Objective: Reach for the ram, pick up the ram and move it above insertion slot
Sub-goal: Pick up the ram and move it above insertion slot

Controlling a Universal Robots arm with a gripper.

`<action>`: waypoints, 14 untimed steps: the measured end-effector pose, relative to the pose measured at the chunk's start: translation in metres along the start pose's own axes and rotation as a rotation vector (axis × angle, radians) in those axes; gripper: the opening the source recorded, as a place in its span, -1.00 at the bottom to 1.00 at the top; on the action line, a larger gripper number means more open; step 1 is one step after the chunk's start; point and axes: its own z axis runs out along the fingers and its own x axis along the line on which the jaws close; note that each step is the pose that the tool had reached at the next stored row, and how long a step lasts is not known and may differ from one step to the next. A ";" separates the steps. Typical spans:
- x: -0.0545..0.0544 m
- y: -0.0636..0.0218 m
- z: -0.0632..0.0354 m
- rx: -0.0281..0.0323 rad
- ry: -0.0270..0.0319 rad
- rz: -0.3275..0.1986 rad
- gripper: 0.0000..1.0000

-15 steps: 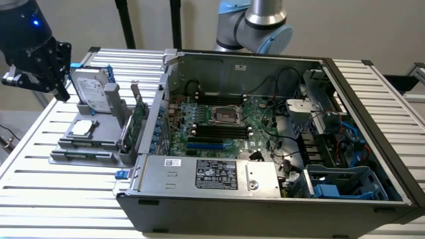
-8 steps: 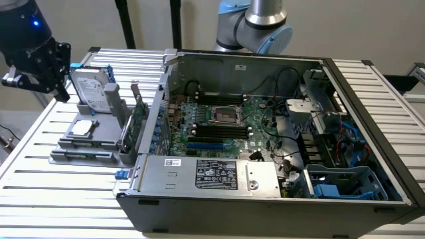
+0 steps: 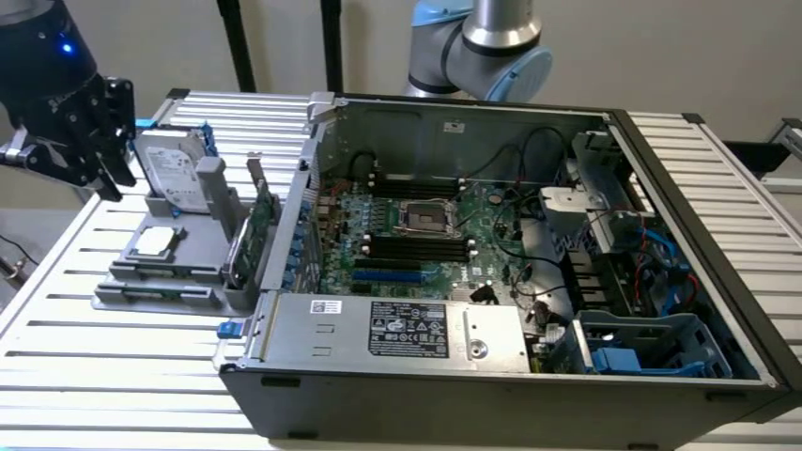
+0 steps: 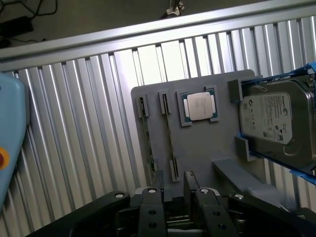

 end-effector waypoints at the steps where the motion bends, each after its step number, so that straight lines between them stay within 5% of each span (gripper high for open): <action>1: 0.000 0.0000 0.0012 -0.0001 0.0001 0.000 -0.39; 14: 0.004 -0.0006 0.0248 -0.0005 0.0000 -0.016 -0.39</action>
